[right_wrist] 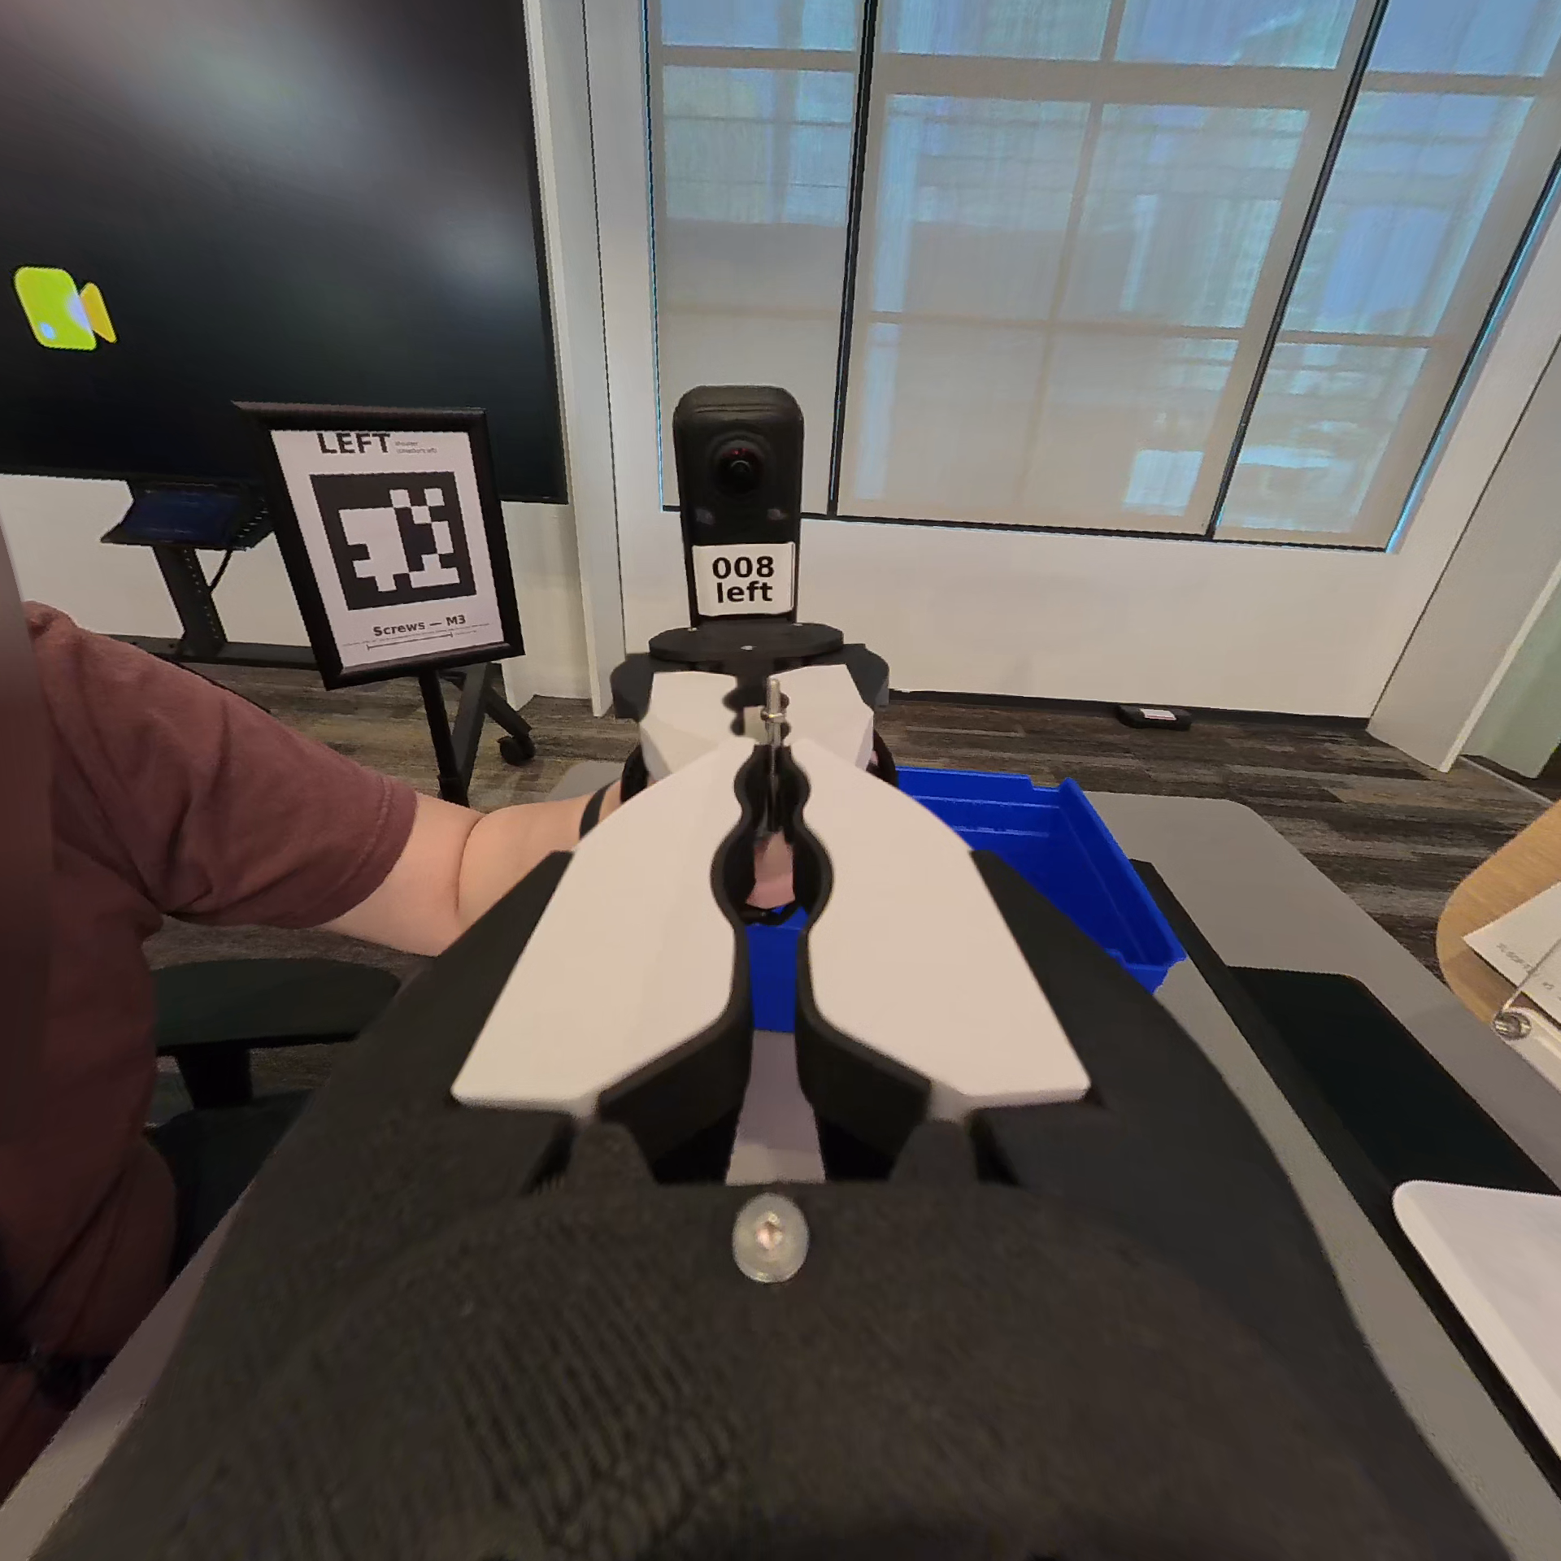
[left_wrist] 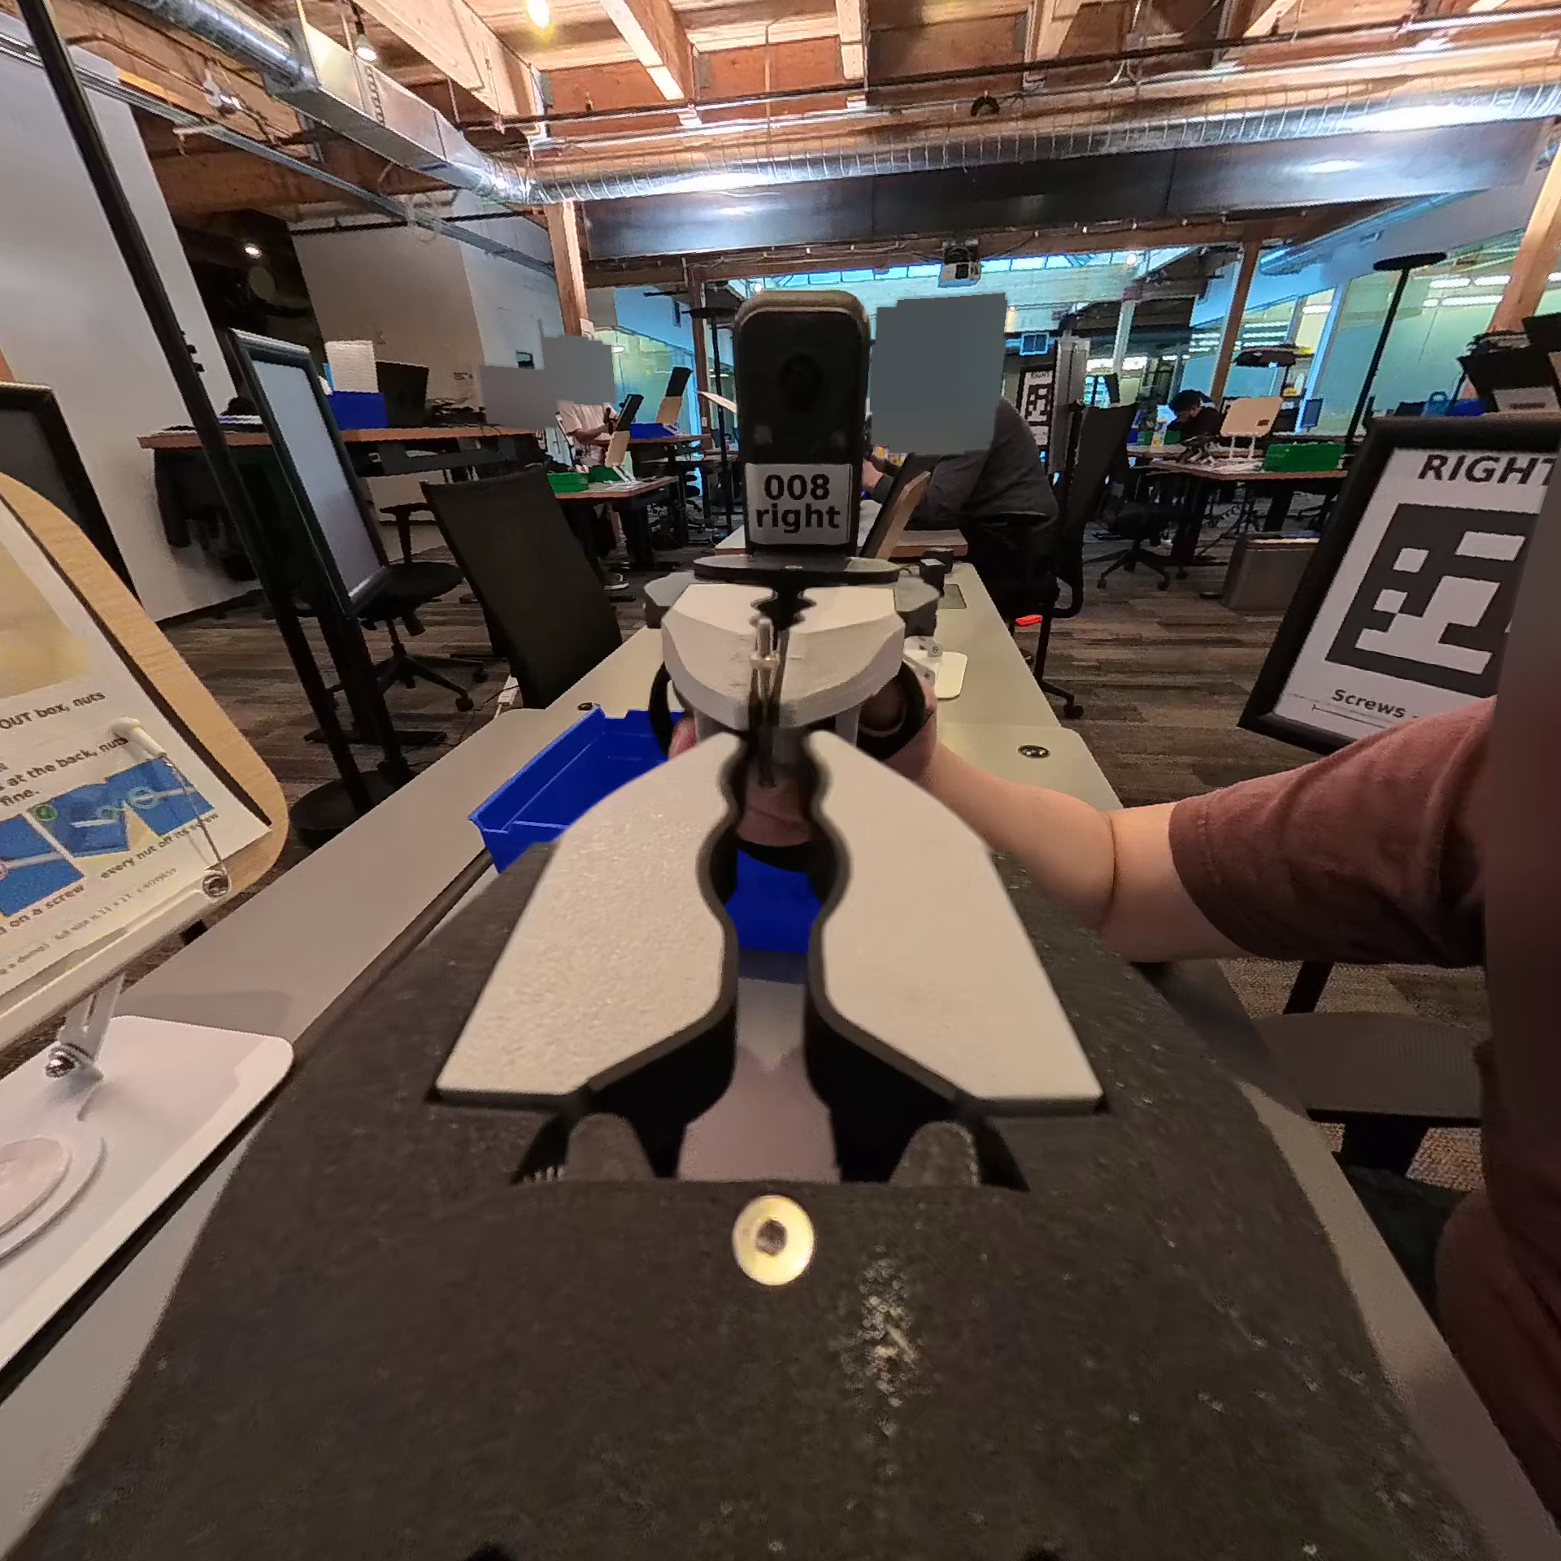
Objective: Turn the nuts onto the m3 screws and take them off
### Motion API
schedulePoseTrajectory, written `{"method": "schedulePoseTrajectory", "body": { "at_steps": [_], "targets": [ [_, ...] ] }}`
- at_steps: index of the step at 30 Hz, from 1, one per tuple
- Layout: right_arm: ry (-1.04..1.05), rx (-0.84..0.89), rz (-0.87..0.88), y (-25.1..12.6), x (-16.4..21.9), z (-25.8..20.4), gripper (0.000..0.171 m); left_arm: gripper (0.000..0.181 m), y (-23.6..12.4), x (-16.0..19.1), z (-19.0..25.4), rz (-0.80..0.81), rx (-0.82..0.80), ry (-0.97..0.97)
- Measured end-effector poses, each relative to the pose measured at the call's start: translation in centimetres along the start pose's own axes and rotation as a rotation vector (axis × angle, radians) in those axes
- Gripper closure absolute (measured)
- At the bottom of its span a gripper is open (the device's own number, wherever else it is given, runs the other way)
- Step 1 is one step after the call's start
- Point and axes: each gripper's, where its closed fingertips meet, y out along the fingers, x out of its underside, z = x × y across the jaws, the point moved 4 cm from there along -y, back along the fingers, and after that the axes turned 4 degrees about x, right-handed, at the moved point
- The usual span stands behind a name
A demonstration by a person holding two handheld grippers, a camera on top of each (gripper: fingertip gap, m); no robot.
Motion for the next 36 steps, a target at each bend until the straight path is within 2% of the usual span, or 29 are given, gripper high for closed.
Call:
{"method": "schedulePoseTrajectory", "body": {
  "at_steps": [3,6,8,10,12,13,15,19,23,27,36],
  "targets": [
    [0.054,-0.006,0.020,-0.5,-0.5,0.3,0.168,0.143,0.0,0.0,-0.5,-0.001,-0.044,-0.015],
    [0.072,0.047,-0.007,-2.0,-1.4,1.2,0.168,0.145,0.0,0.2,-0.6,-0.021,-0.042,-0.031],
    [0.053,0.154,-0.089,-4.1,-2.1,2.2,0.168,0.148,-0.1,0.3,-0.7,-0.044,-0.040,-0.054],
    [0.034,0.369,-0.265,-7.8,-1.9,4.1,0.168,0.149,-0.3,0.4,-1.0,-0.067,-0.046,-0.076],
    [0.034,0.669,-0.537,-13.5,0.1,6.7,0.168,0.149,-0.4,0.4,-1.1,-0.081,-0.048,-0.095],
    [0.069,0.788,-0.681,-16.6,1.6,7.8,0.168,0.150,-0.5,0.4,-1.1,-0.085,-0.046,-0.102],
    [0.246,0.900,-0.913,-21.8,5.5,8.9,0.168,0.150,-0.6,0.5,-1.2,-0.103,-0.044,-0.106],
    [0.659,0.844,-1.176,-27.0,13.4,9.8,0.168,0.150,-1.0,0.4,-1.3,-0.123,-0.067,-0.098],
    [0.774,0.764,-1.371,-28.8,18.6,10.2,0.168,0.152,-1.2,0.1,-1.2,-0.125,-0.074,-0.089],
    [0.801,0.733,-1.441,-29.2,20.6,10.5,0.168,0.153,-1.4,0.1,-1.5,-0.122,-0.084,-0.093],
    [0.817,0.741,-1.495,-30.1,22.2,10.8,0.166,0.151,-1.7,0.3,-2.1,-0.121,-0.111,-0.108]
  ]
}}
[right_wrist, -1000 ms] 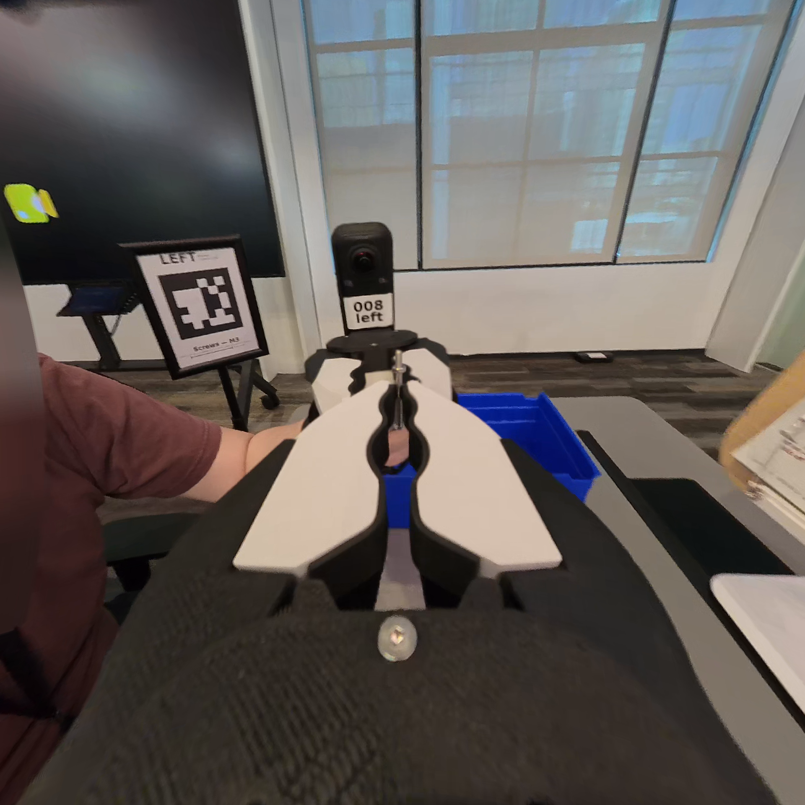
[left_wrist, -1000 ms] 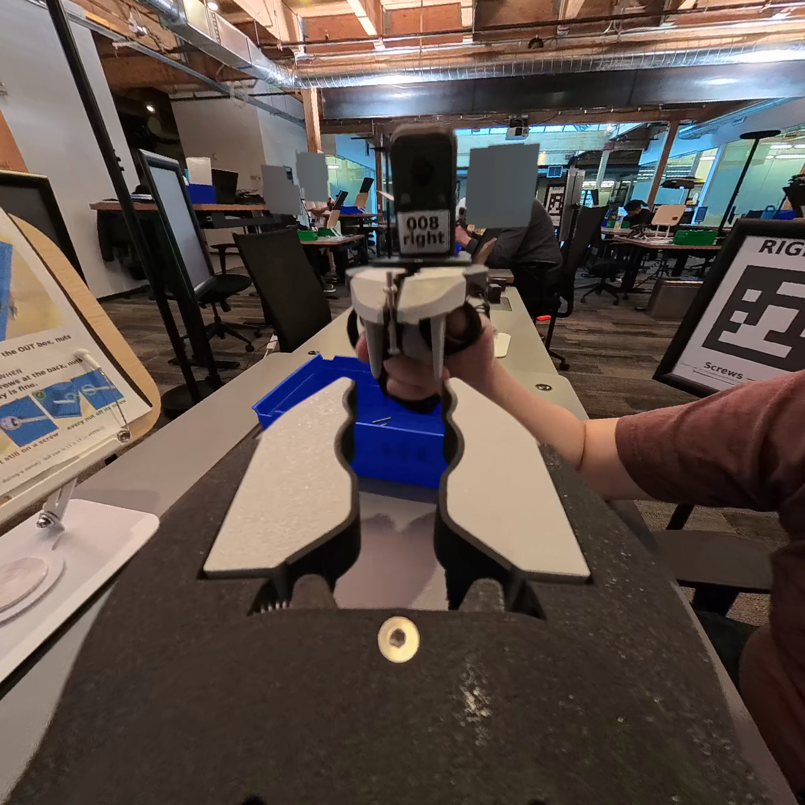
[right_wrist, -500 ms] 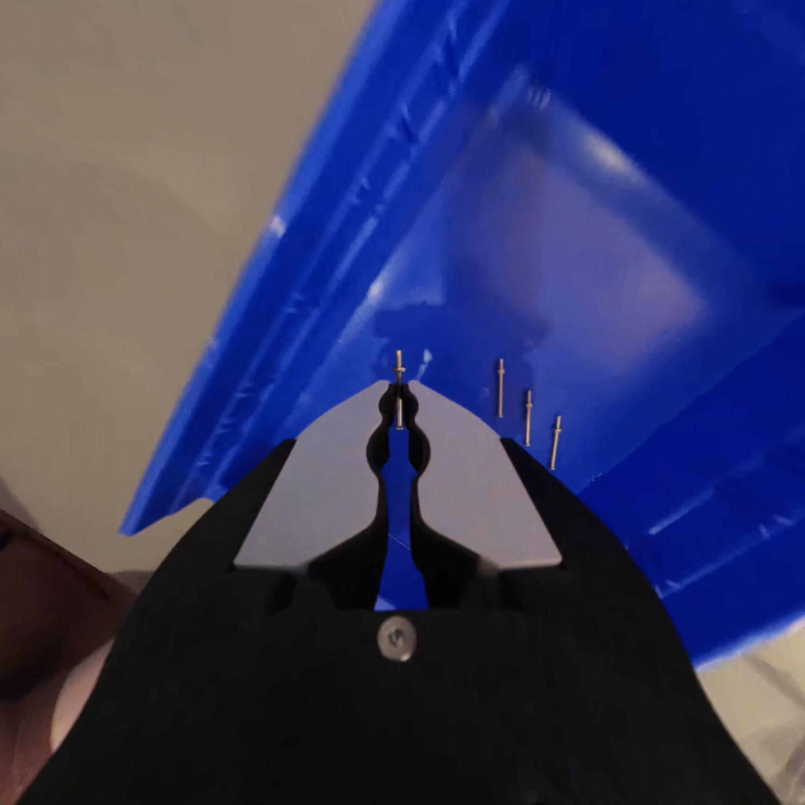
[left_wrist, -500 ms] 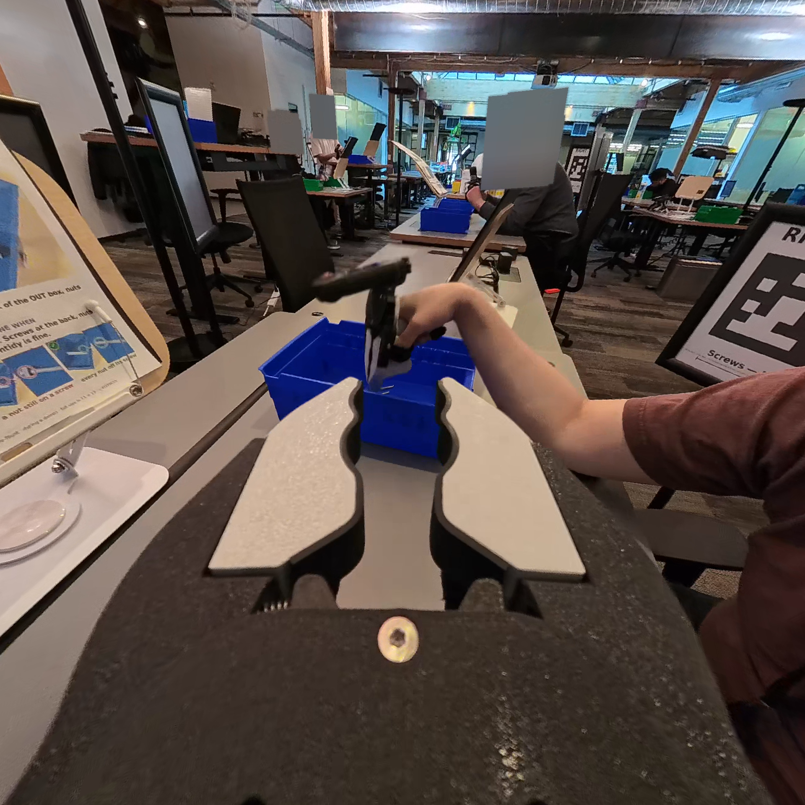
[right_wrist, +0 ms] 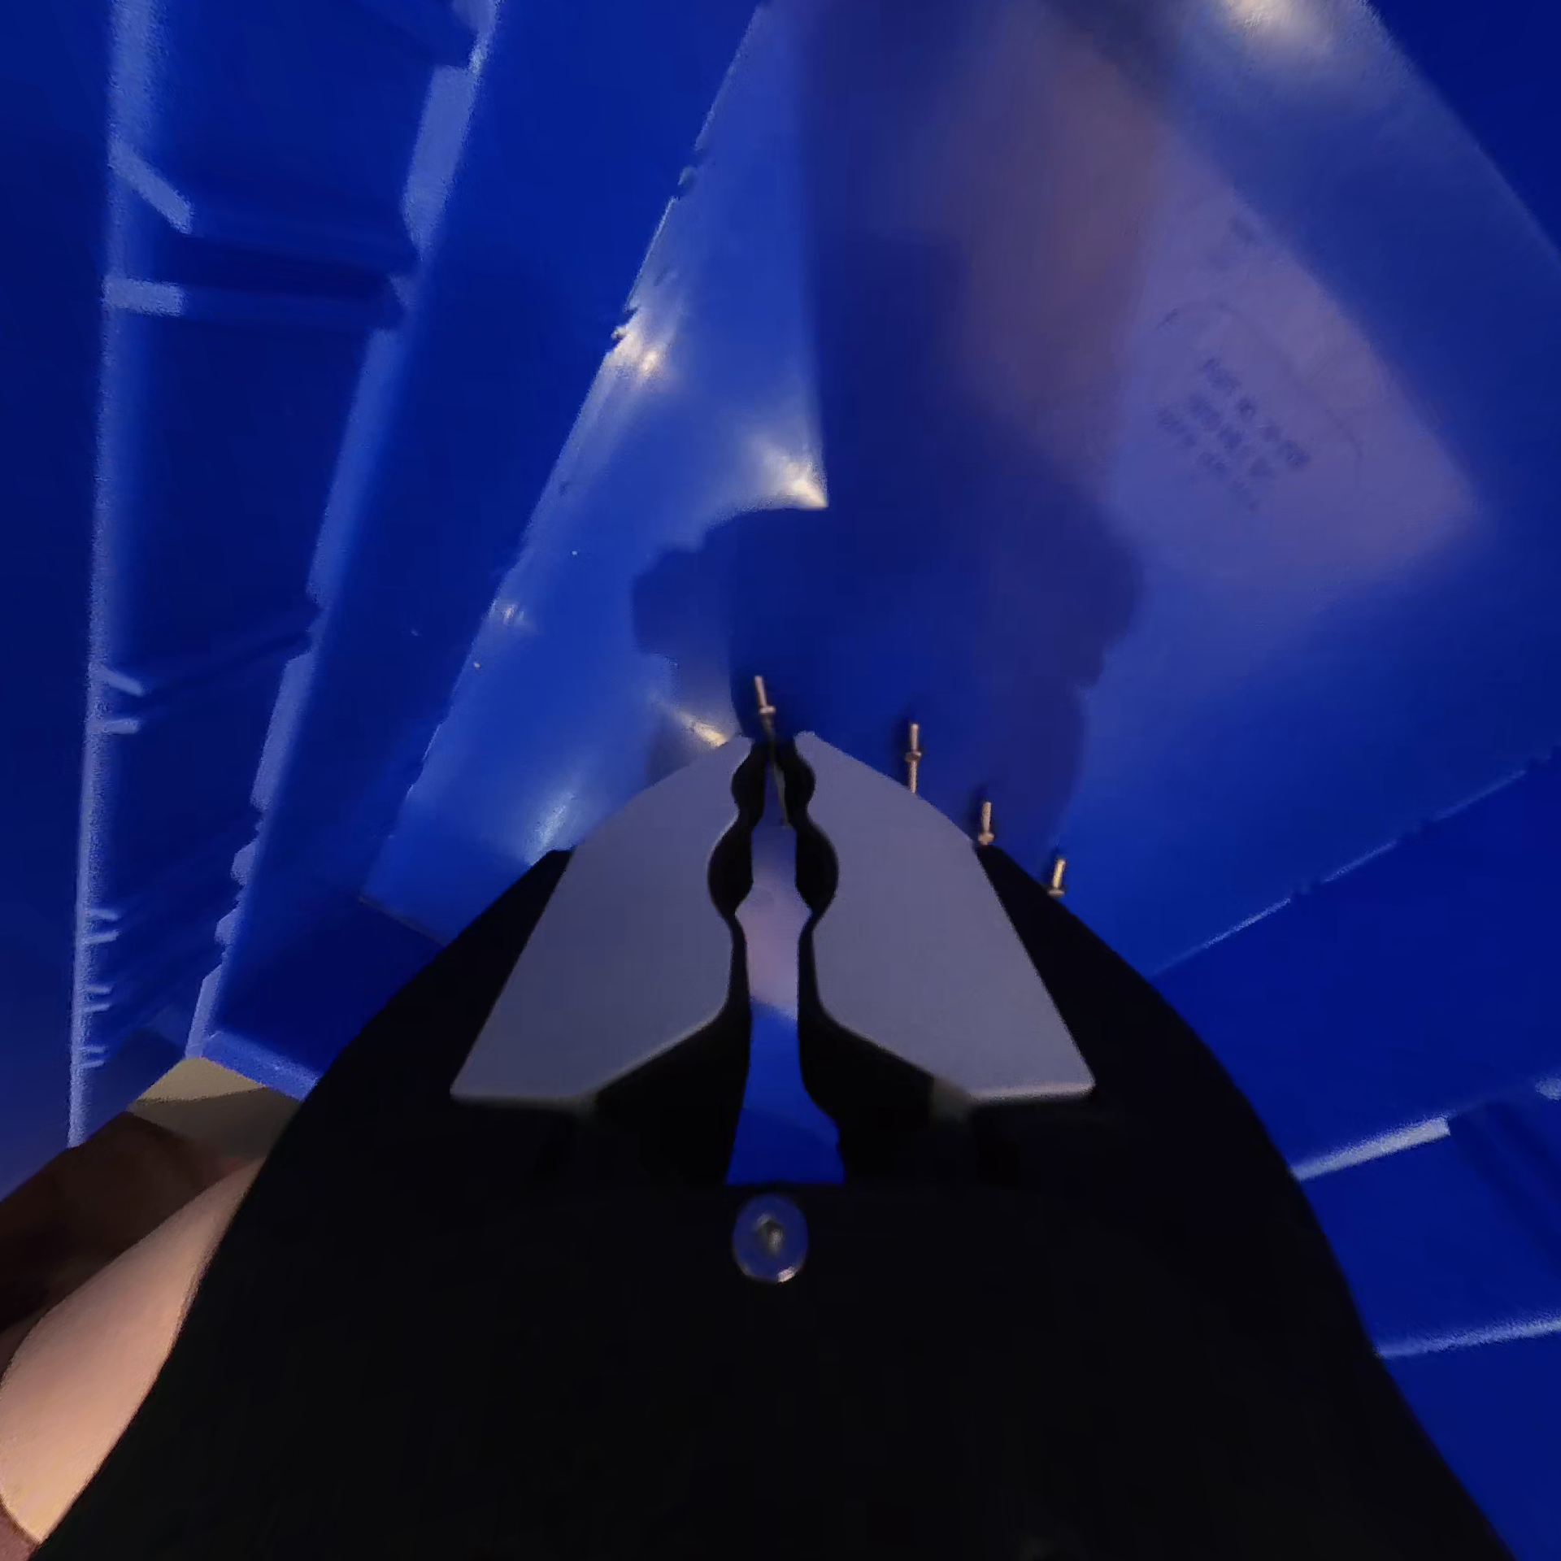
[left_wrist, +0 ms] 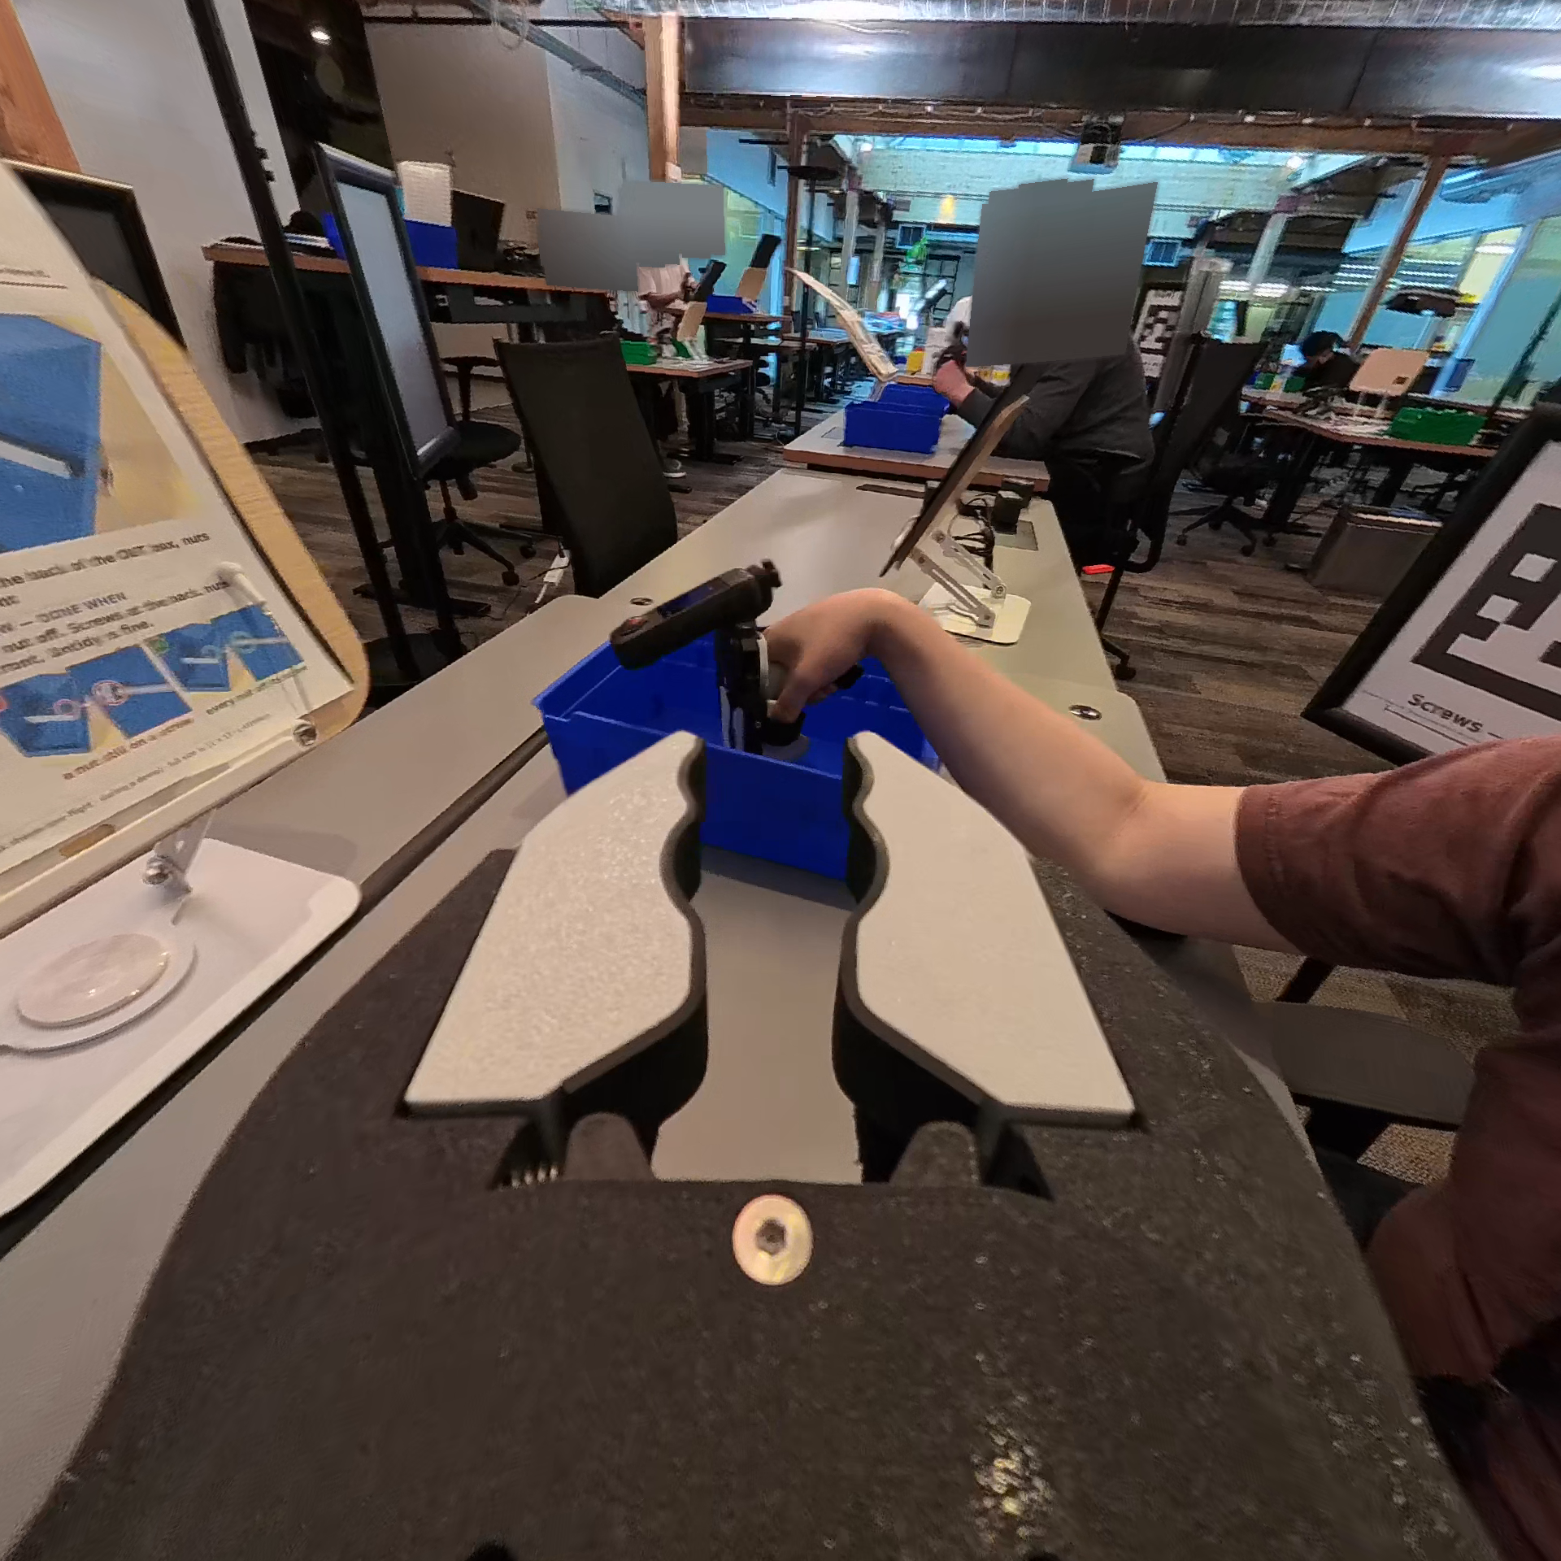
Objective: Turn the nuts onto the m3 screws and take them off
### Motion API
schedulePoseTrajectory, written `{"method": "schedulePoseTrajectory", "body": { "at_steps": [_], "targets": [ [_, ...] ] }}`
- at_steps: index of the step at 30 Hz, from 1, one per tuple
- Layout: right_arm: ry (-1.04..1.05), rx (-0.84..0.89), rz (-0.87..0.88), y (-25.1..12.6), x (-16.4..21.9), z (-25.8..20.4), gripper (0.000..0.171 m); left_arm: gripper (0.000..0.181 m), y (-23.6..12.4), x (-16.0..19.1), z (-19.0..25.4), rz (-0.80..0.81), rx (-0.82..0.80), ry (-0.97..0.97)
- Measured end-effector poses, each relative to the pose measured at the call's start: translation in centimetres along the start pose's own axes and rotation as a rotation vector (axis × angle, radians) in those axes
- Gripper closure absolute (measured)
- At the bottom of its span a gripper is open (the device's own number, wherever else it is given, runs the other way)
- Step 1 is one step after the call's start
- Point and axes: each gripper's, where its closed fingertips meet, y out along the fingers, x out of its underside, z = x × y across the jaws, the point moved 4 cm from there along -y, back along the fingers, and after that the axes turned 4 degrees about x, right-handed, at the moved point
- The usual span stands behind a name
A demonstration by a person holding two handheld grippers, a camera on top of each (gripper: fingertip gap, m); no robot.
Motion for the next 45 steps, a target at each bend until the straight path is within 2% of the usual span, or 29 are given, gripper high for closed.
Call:
{"method": "schedulePoseTrajectory", "body": {
  "at_steps": [2,4,6,8,11,13,18,21,24,26,28,30,32,39,41,45],
  "targets": [
    [-0.005,-0.021,0.035,-0.2,-0.5,-0.2,0.158,0.141,-0.6,-0.2,-0.9,-0.009,-0.072,0.000],
    [-0.010,-0.007,0.083,-1.3,-0.7,-0.2,0.154,0.139,-2.2,-0.8,-1.8,-0.011,-0.140,0.016],
    [-0.010,0.063,0.151,-3.7,-0.4,0.1,0.150,0.139,-4.5,-2.0,-2.3,0.009,-0.206,0.031],
    [-0.023,0.142,0.304,-7.1,-0.3,0.1,0.150,0.139,-7.2,-2.9,-3.0,0.016,-0.299,0.042],
    [0.100,0.348,0.522,-12.0,0.7,2.6,0.146,0.137,-12.7,-2.4,-6.0,-0.084,-0.608,0.058],
    [0.247,0.415,0.559,-13.4,2.5,4.8,0.127,0.135,-16.4,-1.7,-7.6,-0.133,-0.778,0.003],
    [0.449,0.375,0.509,-11.2,6.2,9.3,0.113,0.141,-24.7,1.5,-9.4,-0.164,-1.036,-0.319],
    [0.524,0.298,0.454,-8.8,7.1,10.8,0.110,0.141,-28.4,3.9,-9.6,-0.295,-1.179,-0.410],
    [0.531,0.204,0.395,-6.5,7.1,11.0,0.114,0.140,-29.4,6.1,-9.6,-0.411,-1.196,-0.501],
    [0.526,0.175,0.332,-5.3,7.1,10.9,0.120,0.131,-29.5,7.6,-9.8,-0.502,-1.186,-0.537],
    [0.517,0.152,0.292,-4.5,7.0,10.7,0.132,0.127,-30.0,8.8,-9.9,-0.579,-1.200,-0.557],
    [0.513,0.120,0.265,-4.0,6.9,10.4,0.152,0.126,-30.3,10.1,-9.9,-0.624,-1.177,-0.615],
    [0.512,0.089,0.257,-3.8,6.7,10.1,0.163,0.126,-30.3,11.4,-9.7,-0.665,-1.134,-0.677],
    [0.527,0.095,0.240,-3.8,6.7,10.1,0.163,0.130,-30.0,13.9,-10.2,-0.720,-1.048,-0.781],
    [0.531,0.092,0.236,-3.8,6.8,10.1,0.164,0.134,-30.1,14.7,-10.0,-0.760,-1.038,-0.817],
    [0.533,0.085,0.239,-3.7,6.8,10.0,0.164,0.148,-30.1,15.2,-10.0,-0.729,-1.009,-0.868]
  ]
}}
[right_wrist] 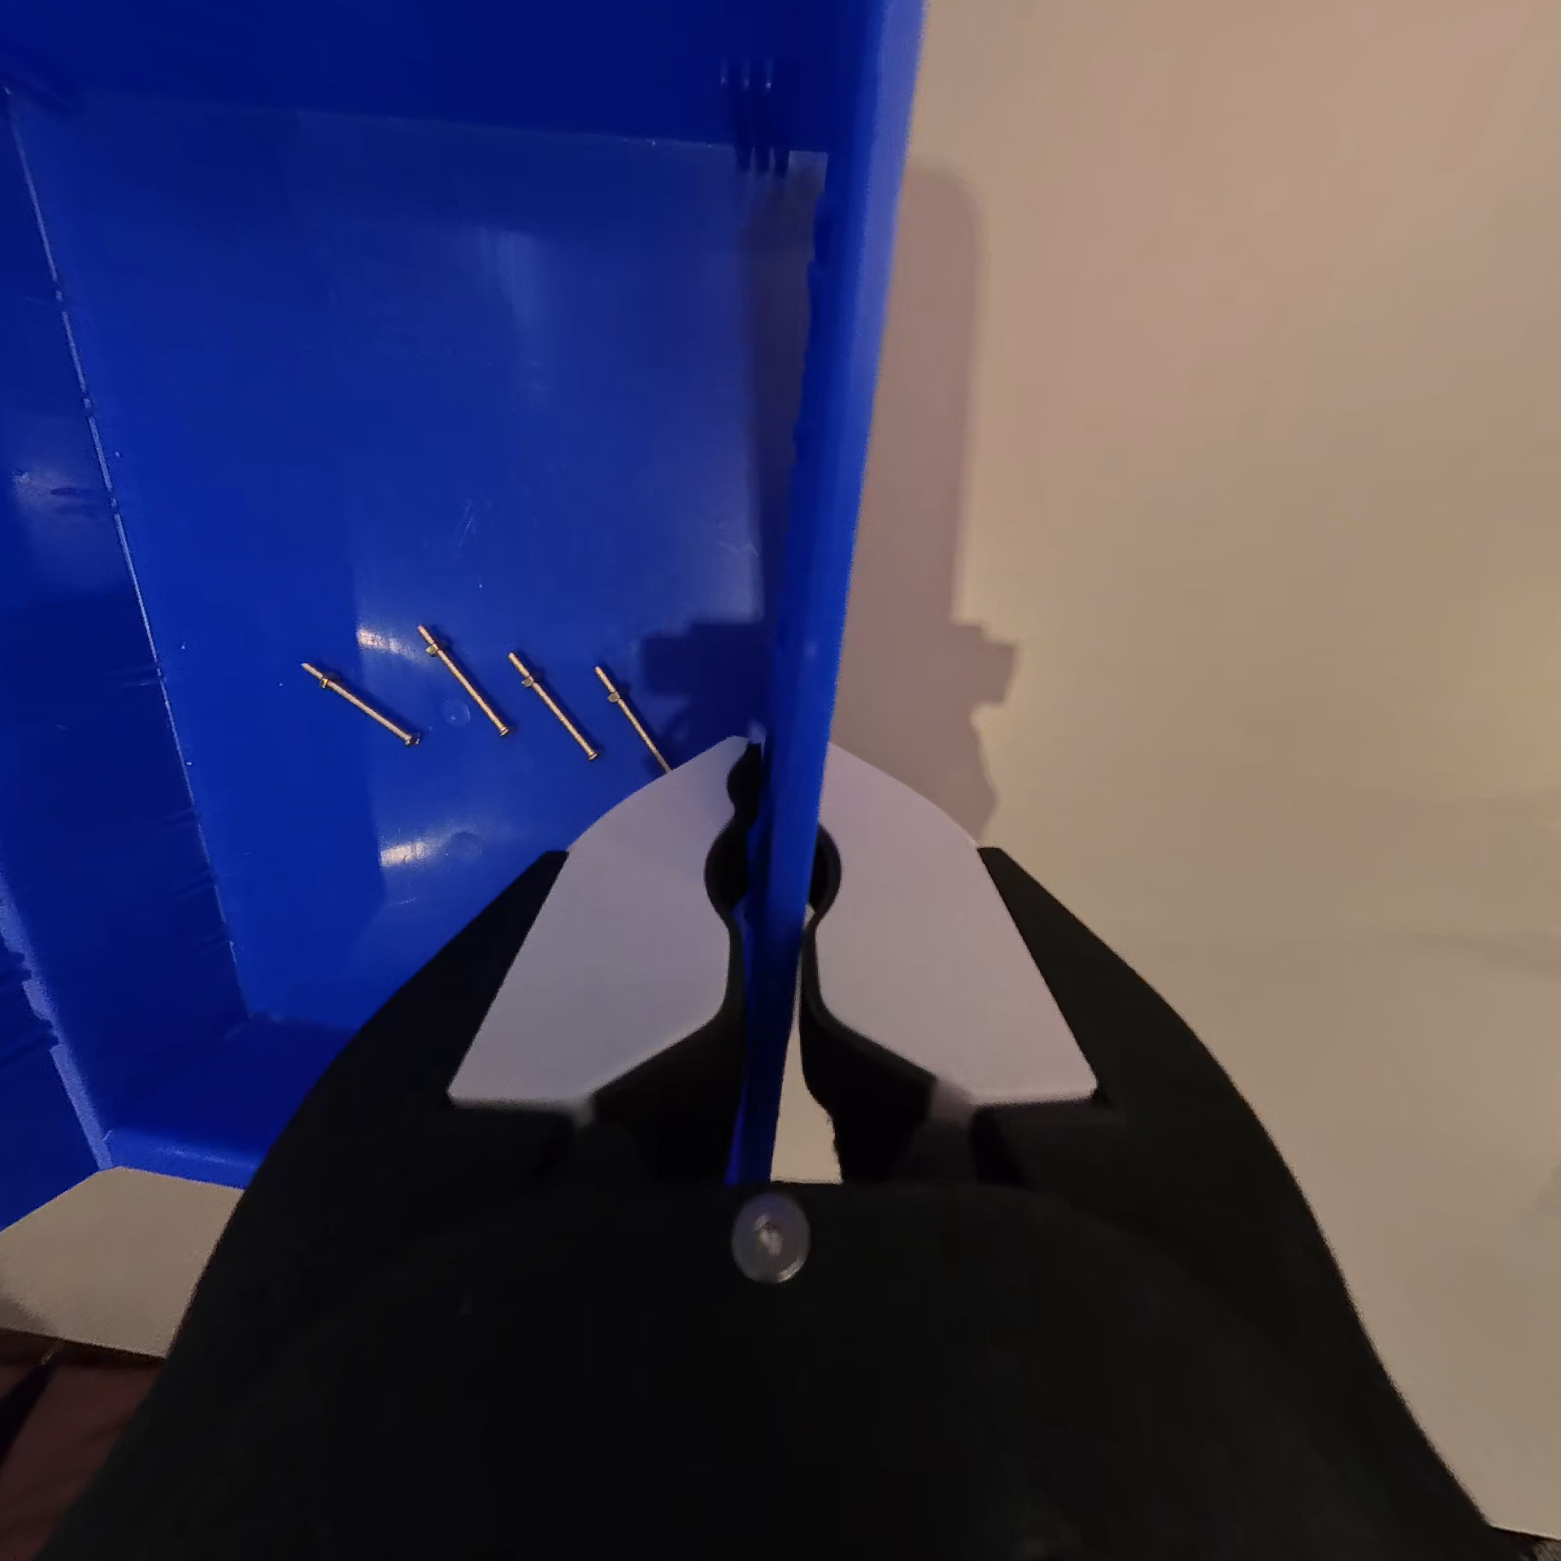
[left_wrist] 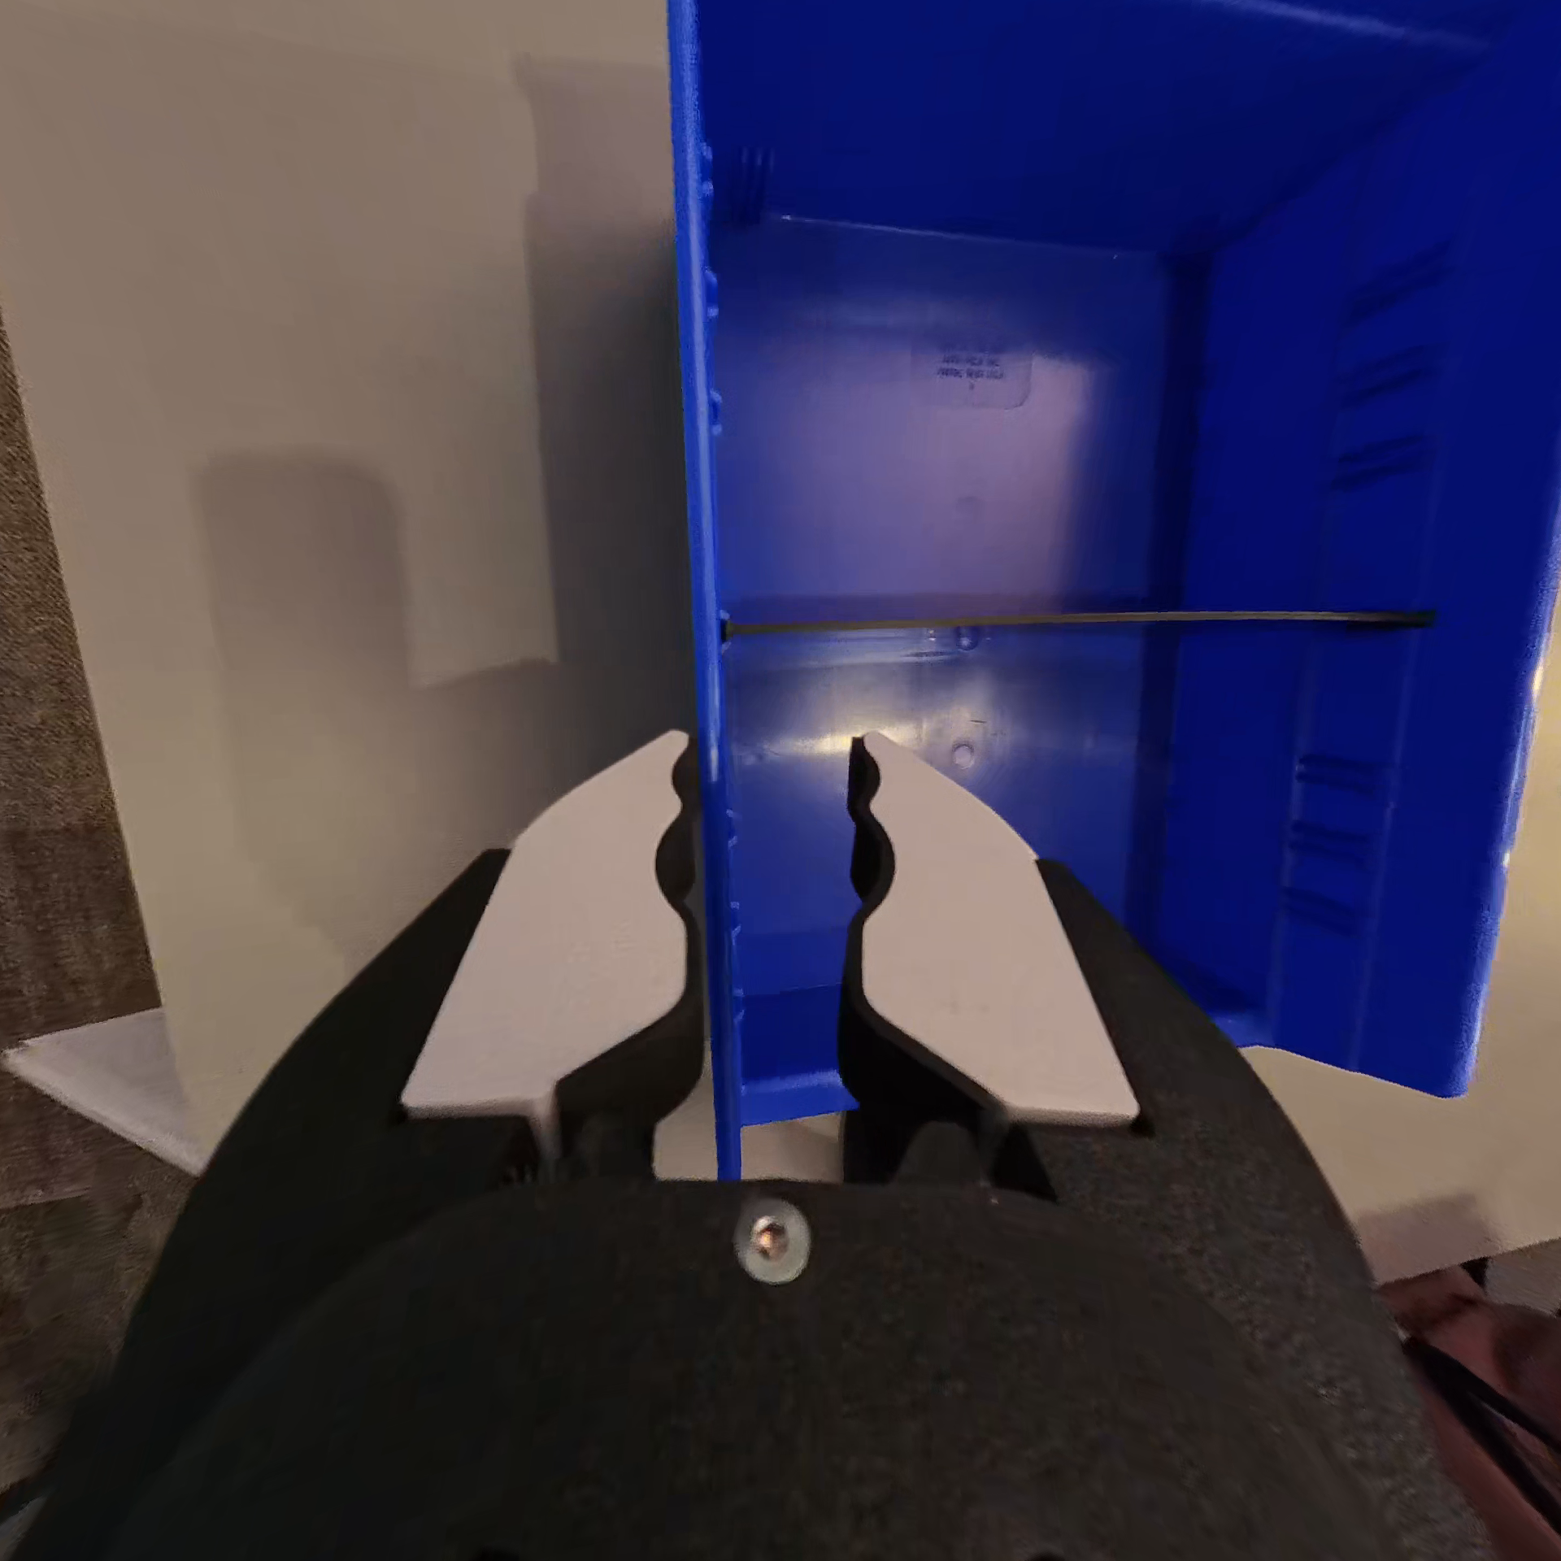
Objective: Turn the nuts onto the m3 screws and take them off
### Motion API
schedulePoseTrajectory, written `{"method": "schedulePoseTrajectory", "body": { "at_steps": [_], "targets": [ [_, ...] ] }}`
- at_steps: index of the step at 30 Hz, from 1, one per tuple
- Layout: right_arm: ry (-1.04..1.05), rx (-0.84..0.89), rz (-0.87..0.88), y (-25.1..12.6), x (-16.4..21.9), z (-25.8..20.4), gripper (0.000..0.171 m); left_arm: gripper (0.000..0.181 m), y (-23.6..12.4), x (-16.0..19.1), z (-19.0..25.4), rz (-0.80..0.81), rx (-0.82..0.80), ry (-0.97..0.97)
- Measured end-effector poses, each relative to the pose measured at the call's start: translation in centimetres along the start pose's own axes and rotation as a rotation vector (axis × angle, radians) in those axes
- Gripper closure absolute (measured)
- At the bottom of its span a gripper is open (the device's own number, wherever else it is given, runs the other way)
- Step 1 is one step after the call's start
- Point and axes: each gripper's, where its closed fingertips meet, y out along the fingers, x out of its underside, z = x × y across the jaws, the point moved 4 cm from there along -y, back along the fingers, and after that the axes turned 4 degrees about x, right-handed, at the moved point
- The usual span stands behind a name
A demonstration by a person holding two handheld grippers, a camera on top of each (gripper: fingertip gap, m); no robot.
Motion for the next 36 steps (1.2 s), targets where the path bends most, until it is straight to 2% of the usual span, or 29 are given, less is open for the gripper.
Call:
{"method": "schedulePoseTrajectory", "body": {
  "at_steps": [7,10,17,22,27,36],
  "targets": [
    [-0.004,-0.030,-0.005,0.1,-0.1,-0.6,0.164,0.160,1.3,1.3,-0.5,-0.126,-0.013,-0.029],
    [-0.014,-0.048,-0.018,0.2,-0.2,-1.4,0.164,0.178,1.4,1.1,-1.1,-0.141,-0.100,-0.024],
    [-0.063,-0.065,-0.079,0.4,-0.6,-4.3,0.166,0.177,2.2,1.0,1.2,-0.200,-0.117,0.031],
    [-0.054,-0.087,-0.099,0.6,-1.0,-6.0,0.166,0.174,3.3,0.5,4.7,-0.249,-0.127,0.168],
    [-0.090,-0.135,-0.106,0.5,-0.6,-5.9,0.162,0.173,4.4,0.3,8.8,-0.276,-0.059,0.269],
    [-0.034,-0.165,-0.189,-0.2,2.3,-4.2,0.159,0.169,5.2,0.3,12.6,-0.293,-0.083,0.383]
  ]
}}
